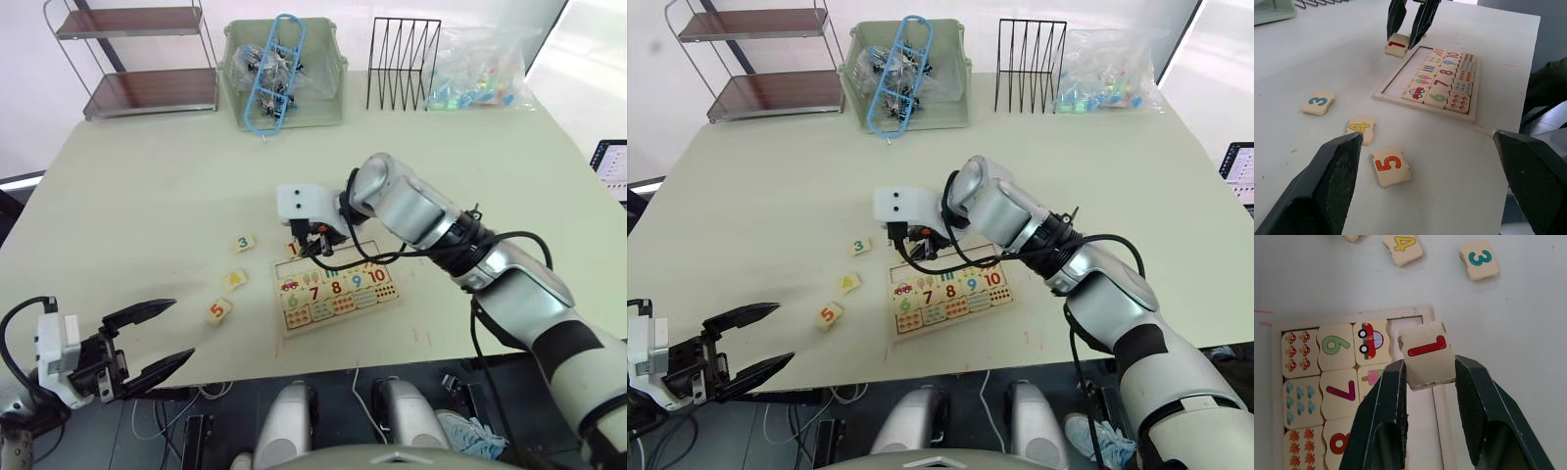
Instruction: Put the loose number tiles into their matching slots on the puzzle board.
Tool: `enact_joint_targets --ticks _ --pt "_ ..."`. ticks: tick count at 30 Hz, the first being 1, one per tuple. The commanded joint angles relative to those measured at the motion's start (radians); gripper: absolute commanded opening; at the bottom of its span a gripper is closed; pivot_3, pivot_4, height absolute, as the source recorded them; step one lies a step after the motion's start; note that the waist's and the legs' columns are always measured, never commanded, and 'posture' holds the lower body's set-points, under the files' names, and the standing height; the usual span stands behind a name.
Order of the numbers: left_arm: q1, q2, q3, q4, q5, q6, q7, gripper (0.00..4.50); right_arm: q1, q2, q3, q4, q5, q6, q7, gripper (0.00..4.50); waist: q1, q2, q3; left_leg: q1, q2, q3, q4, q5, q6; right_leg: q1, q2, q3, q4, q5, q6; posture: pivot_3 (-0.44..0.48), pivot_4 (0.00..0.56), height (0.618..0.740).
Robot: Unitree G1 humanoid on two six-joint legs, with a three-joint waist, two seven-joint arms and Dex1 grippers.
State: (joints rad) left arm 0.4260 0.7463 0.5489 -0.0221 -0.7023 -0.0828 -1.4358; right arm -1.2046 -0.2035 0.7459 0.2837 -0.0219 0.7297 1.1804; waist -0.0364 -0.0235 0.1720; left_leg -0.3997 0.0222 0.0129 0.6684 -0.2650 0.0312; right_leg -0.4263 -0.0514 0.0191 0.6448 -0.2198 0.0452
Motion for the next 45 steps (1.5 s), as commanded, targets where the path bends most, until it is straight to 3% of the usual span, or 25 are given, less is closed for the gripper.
enact_joint_targets --ticks 1,21,45 --pt "0.006 0.001 0.036 -0.027 -0.013 0.008 0.002 4.5 -0.019 0.026 0.0 0.001 -0.02 -0.012 0.003 0.87 -0.003 0.0 0.0 0.0 0.0 0.0 0.0 0.0 0.0 0.0 0.0 0.0 0.0 0.0 0.0 0.0 0.15 0.74" --pt "-0.023 -0.018 0.051 -0.073 -0.059 0.06 0.018 4.5 -0.009 0.154 0.016 0.136 -0.095 -0.021 -0.012 0.87 -0.007 0.0 0.0 0.0 0.0 0.0 -0.001 0.0 -0.001 -0.004 -0.003 -0.002 0.001 0.0 -0.001 0.0 0.15 0.74" --pt "-0.035 -0.025 0.057 -0.09 -0.058 0.078 0.02 4.5 -0.016 0.212 -0.021 0.283 -0.122 -0.033 -0.011 0.87 -0.008 0.002 0.001 -0.001 0.0 0.001 -0.002 0.0 -0.001 -0.005 -0.011 -0.007 0.001 0.001 -0.002 0.0 0.15 0.74"
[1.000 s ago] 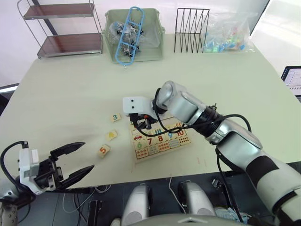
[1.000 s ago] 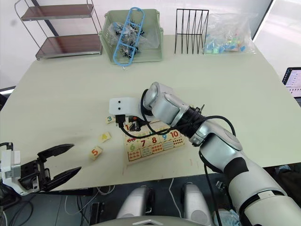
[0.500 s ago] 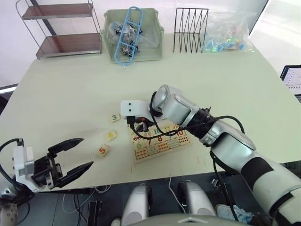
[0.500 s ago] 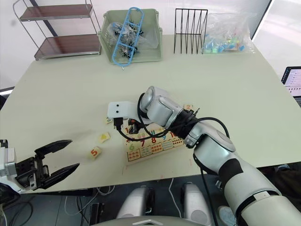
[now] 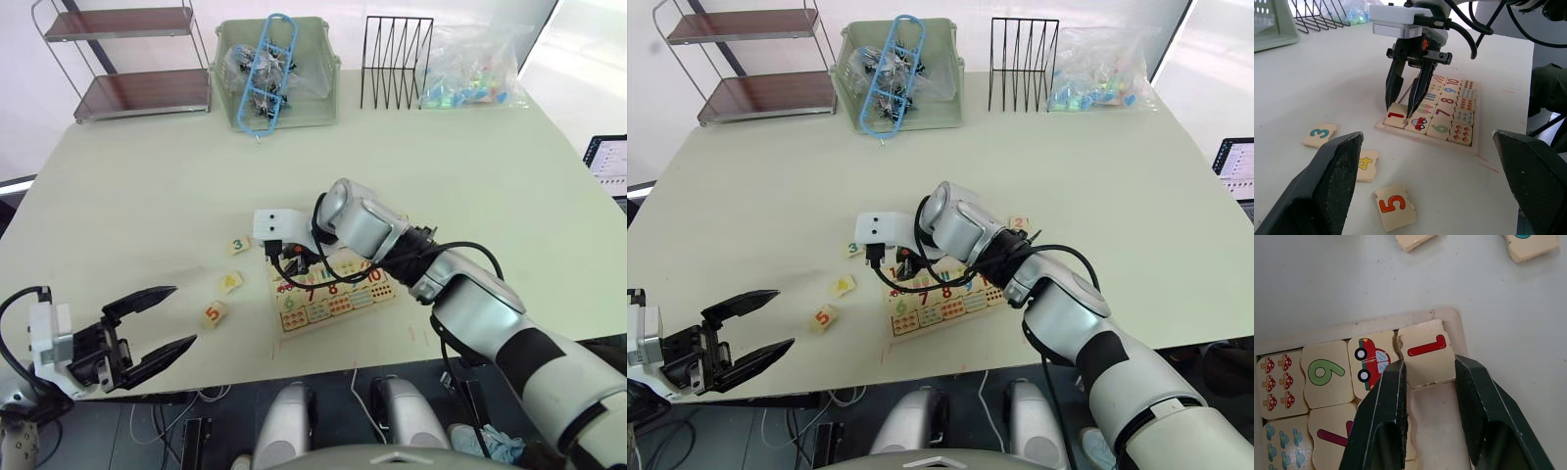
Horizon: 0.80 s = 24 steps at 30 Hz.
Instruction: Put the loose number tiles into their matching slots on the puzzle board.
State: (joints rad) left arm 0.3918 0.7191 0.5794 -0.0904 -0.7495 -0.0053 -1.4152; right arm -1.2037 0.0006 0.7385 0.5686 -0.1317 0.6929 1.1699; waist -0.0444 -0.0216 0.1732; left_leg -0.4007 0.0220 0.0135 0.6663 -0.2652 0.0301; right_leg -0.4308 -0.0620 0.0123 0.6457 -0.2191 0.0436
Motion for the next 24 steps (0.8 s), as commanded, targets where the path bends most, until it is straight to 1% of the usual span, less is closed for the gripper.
enact_joint_targets --ticks 1,24 --pt "-0.002 0.003 0.026 -0.02 -0.01 0.0 -0.001 4.5 -0.016 0.008 -0.014 -0.003 -0.014 0.006 0.0 0.87 0.0 0.0 0.0 0.0 0.0 0.0 0.0 0.0 0.0 0.0 0.0 0.0 0.0 0.0 0.0 0.0 0.15 0.74" --pt "-0.024 0.005 0.015 -0.008 -0.003 0.005 -0.011 4.5 -0.031 -0.01 -0.03 -0.039 -0.009 0.054 0.027 0.87 0.001 0.003 0.002 0.0 0.0 0.0 0.0 0.0 0.0 0.0 0.004 0.0 0.0 0.0 0.0 0.0 0.15 0.74"
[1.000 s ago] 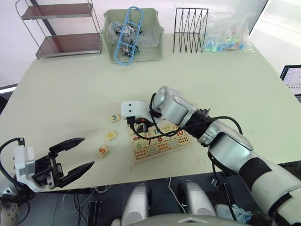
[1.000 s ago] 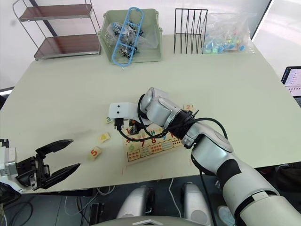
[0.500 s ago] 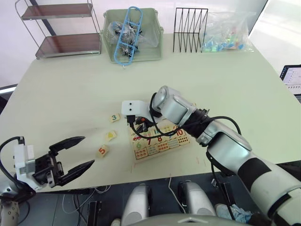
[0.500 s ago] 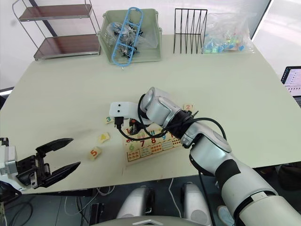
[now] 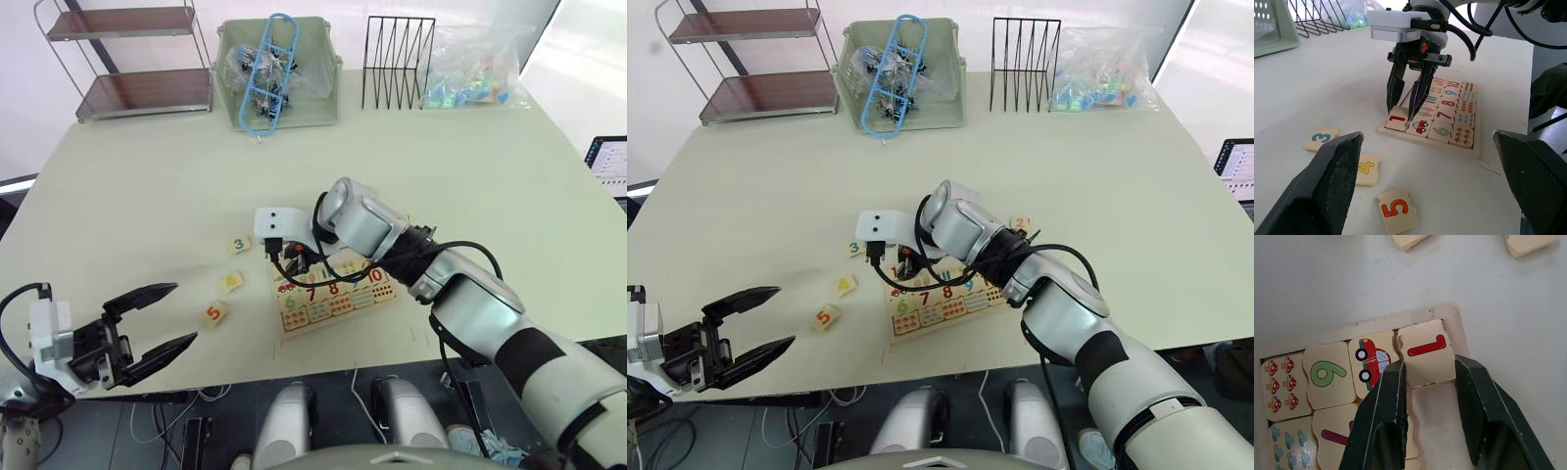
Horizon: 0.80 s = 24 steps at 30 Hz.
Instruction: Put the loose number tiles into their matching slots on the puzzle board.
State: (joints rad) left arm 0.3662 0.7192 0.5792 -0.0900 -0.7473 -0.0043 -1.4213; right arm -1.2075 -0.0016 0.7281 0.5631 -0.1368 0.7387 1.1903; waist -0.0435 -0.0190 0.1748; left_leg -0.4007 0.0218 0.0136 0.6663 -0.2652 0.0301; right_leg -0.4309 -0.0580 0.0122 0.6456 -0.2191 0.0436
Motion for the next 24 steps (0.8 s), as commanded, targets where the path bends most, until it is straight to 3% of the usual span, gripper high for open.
enact_joint_targets --ticks 1,24 --pt "0.001 0.005 0.014 -0.009 -0.004 0.004 -0.005 4.5 -0.027 -0.008 -0.02 -0.034 -0.005 0.009 0.007 0.87 0.0 0.0 0.0 0.0 0.0 0.0 0.0 0.0 0.0 0.0 0.0 0.0 0.0 0.0 0.0 0.0 0.15 0.74" --pt "-0.006 0.001 0.011 -0.017 0.006 0.014 -0.005 4.5 -0.007 0.02 -0.029 -0.037 0.007 -0.004 -0.024 0.87 -0.001 0.0 0.0 0.0 0.0 0.0 -0.001 0.0 0.0 0.0 -0.004 0.0 0.0 0.0 0.0 0.0 0.15 0.74"
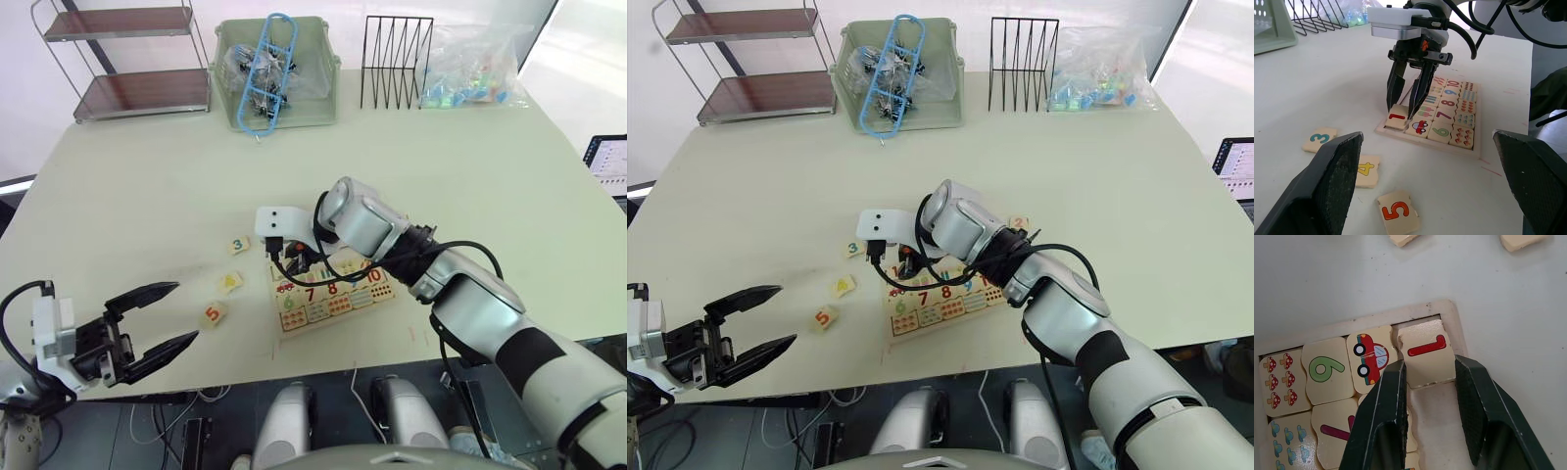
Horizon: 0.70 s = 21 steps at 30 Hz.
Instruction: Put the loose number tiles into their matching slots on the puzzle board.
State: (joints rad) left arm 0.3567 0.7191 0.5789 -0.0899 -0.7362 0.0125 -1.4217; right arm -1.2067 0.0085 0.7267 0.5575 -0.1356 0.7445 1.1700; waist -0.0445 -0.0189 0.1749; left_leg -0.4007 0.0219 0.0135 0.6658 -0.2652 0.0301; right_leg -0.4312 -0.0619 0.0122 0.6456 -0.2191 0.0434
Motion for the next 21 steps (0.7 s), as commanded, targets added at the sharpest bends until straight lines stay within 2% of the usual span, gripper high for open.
enact_joint_targets --ticks 1,15,16,18,20,21 --pt "0.002 0.001 0.011 -0.017 -0.005 -0.003 -0.004 4.5 -0.007 0.01 -0.028 -0.031 0.006 -0.012 -0.003 0.87 0.0 0.0 0.0 0.0 0.0 0.0 0.0 0.0 0.0 0.0 0.0 0.0 0.0 0.0 0.0 0.0 0.15 0.74" --pt "-0.011 0.0 0.002 -0.014 0.005 0.002 0.0 4.5 0.007 0.006 -0.018 -0.03 0.011 -0.034 0.017 0.87 0.0 0.0 0.0 0.0 0.0 0.0 0.0 0.0 0.0 0.0 0.002 0.0 0.0 0.0 0.0 0.0 0.15 0.74" --pt "-0.012 0.0 0.001 -0.014 0.006 0.002 0.0 4.5 0.007 0.006 -0.018 -0.03 0.011 -0.035 0.018 1.89 0.0 0.0 0.0 0.0 0.0 0.0 0.0 0.0 0.0 0.0 0.002 0.0 0.0 0.0 0.0 0.0 0.15 0.74" --pt "-0.014 -0.001 -0.001 -0.012 0.007 0.001 0.001 4.5 0.005 0.001 -0.017 -0.032 0.011 -0.041 0.028 2.67 0.0 0.0 0.0 0.0 0.0 0.0 0.0 0.0 0.0 0.0 0.004 0.0 0.0 0.0 0.0 0.0 0.15 0.74" --pt "-0.015 -0.002 -0.002 -0.013 0.008 0.001 0.001 4.5 0.0 -0.001 -0.024 -0.031 0.012 -0.042 0.032 3.73 0.0 0.0 0.0 0.0 0.0 0.0 0.0 0.0 0.0 0.0 0.004 0.0 0.0 0.0 0.0 0.0 0.15 0.74" --pt "-0.016 -0.002 -0.004 -0.014 0.008 0.001 0.002 4.5 -0.007 -0.003 -0.03 -0.028 0.011 -0.046 0.032 4.12 0.0 0.0 0.0 0.0 0.0 0.0 0.0 0.0 0.0 0.0 0.004 0.0 0.0 0.0 0.0 0.0 0.15 0.74"
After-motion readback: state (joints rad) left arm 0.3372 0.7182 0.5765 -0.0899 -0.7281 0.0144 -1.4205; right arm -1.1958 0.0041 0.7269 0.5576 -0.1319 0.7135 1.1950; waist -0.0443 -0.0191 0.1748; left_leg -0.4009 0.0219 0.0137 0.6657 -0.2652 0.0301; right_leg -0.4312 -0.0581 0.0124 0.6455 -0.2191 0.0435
